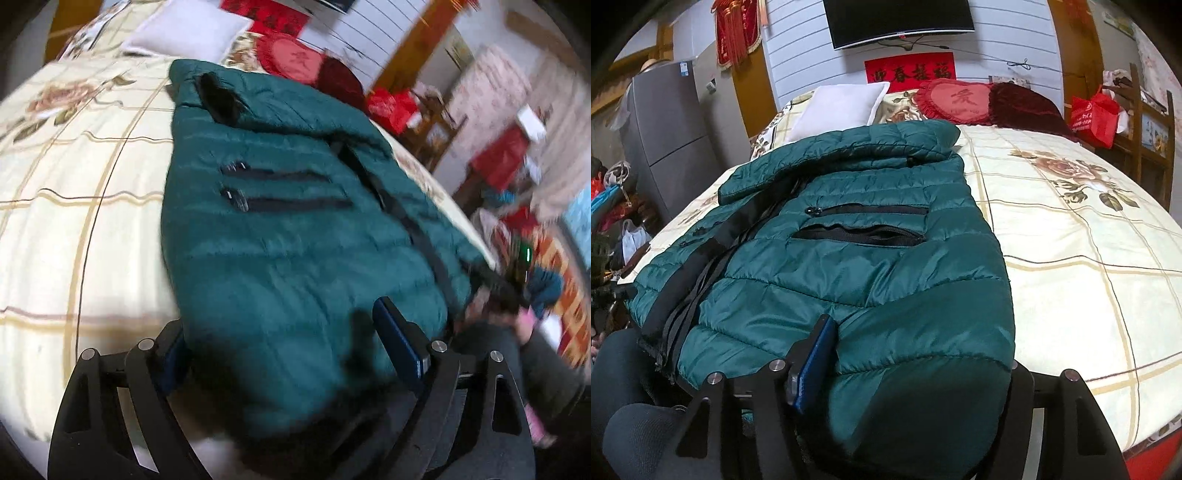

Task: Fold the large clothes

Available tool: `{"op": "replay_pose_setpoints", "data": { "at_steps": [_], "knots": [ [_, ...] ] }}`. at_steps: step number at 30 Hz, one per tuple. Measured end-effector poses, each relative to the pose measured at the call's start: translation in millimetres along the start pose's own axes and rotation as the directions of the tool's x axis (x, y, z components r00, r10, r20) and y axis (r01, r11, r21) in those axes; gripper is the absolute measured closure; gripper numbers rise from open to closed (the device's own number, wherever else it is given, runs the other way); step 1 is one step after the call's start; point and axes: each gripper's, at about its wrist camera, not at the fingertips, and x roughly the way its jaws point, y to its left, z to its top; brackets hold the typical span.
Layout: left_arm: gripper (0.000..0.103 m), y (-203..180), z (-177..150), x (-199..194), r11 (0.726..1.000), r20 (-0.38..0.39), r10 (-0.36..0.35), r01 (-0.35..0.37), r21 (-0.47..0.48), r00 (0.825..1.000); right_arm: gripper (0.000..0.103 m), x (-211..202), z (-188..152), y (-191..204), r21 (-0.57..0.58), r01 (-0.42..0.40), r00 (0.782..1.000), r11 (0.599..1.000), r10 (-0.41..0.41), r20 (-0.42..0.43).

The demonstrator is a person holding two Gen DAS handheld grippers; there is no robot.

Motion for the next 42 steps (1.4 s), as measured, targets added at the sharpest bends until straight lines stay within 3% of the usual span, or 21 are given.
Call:
{"op": "replay_pose_setpoints", "data": {
  "at_steps": [5, 10, 14, 18, 22, 26, 27, 30, 37, 42],
  "knots": [
    [0.014, 7, 21, 19, 0.997, -0.034, -0.007, 0.004, -0.081, 0.999, 0.039, 0, 1, 1, 0.002, 0.005, 1.0, 1.0, -0.005, -0.01],
    [0.015, 1, 4, 7, 0.995, -0.008, 0.042, -0.043, -0.092, 0.999, 0.037, 0, 1, 1, 0.01, 0.009, 1.0, 1.0, -0.009, -0.01],
    [0.033, 4, 2, 5, 0.985, 0.027, 0.118, -0.113, -0.128, 0.993, 0.028, 2, 2, 3, 0.008, 0.003, 1.0, 1.0, -0.003, -0.013],
    [0.069, 10, 4, 9, 0.972, 0.038, 0.182, -0.174, -0.16, 0.982, 0.028, 4, 5, 6, -0.005, 0.013, 0.999, 1.0, -0.013, -0.029],
    [0.072, 12, 0, 8, 0.975, 0.025, 0.154, -0.148, -0.164, 0.988, 0.047, -1, 4, 6, 0.018, -0.019, 0.999, 1.0, 0.019, -0.026],
    [0.073, 25, 1, 5, 0.973, 0.031, 0.085, -0.076, -0.217, 0.996, 0.066, -5, 3, 4, 0.046, -0.032, 0.999, 0.998, 0.034, -0.037],
    [0.084, 27, 2, 3, 0.97, 0.034, 0.081, -0.071, -0.234, 0.996, 0.071, -6, 4, 3, 0.059, -0.032, 0.999, 0.998, 0.035, -0.035],
    [0.089, 29, 9, -22, 0.968, 0.105, 0.079, -0.051, -0.245, 0.991, 0.082, -18, 11, 5, 0.094, -0.046, 0.999, 0.995, 0.048, -0.015],
    [0.089, 42, 22, -50, 0.959, 0.159, 0.133, -0.086, -0.269, 0.978, 0.083, -57, 25, 44, 0.032, -0.09, 0.995, 0.995, 0.088, 0.045],
    [0.085, 42, 11, -31, 0.964, 0.049, 0.151, -0.137, -0.227, 0.987, 0.083, -38, 5, 44, 0.12, -0.059, 0.997, 0.991, 0.065, -0.045]
  ]
}}
